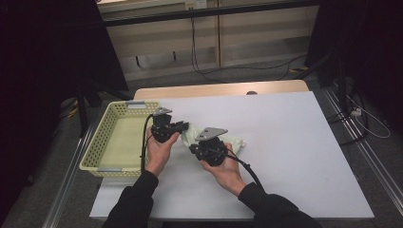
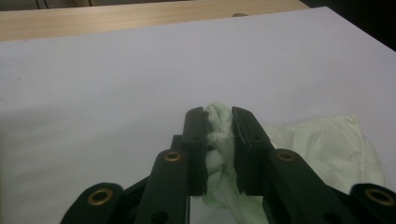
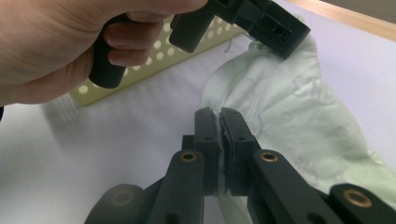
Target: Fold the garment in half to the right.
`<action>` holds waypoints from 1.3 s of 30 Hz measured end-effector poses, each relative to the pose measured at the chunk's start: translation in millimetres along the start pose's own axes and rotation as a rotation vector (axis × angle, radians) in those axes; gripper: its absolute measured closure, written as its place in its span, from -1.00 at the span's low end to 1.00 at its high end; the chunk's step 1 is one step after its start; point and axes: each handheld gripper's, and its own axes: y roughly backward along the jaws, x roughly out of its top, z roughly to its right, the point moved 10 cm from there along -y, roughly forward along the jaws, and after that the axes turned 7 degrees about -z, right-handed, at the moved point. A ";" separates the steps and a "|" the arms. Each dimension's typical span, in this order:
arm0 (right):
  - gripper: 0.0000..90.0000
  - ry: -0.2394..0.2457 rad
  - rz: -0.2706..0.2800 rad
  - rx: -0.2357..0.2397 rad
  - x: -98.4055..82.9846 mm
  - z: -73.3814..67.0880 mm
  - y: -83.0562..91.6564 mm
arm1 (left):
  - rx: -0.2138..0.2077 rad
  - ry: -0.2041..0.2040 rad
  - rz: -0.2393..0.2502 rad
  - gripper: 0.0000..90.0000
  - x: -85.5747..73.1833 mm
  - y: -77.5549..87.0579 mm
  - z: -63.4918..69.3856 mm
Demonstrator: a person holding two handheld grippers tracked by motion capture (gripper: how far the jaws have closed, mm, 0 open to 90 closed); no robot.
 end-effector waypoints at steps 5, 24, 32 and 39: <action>0.92 0.002 -0.005 -0.001 1.8 -3.4 -6.0 | 0.021 0.014 -0.025 0.70 -5.9 -0.1 -8.0; 0.91 -0.021 -0.015 0.002 -12.9 0.0 -6.5 | 0.014 -0.007 -0.035 0.68 -4.6 -13.7 8.8; 0.91 -0.033 -0.007 -0.001 -18.0 6.5 4.6 | -0.017 -0.021 -0.031 0.68 0.1 -19.3 23.5; 0.90 -0.043 -0.017 -0.006 -26.6 15.0 13.3 | -0.041 -0.029 -0.028 0.68 4.1 -28.9 38.3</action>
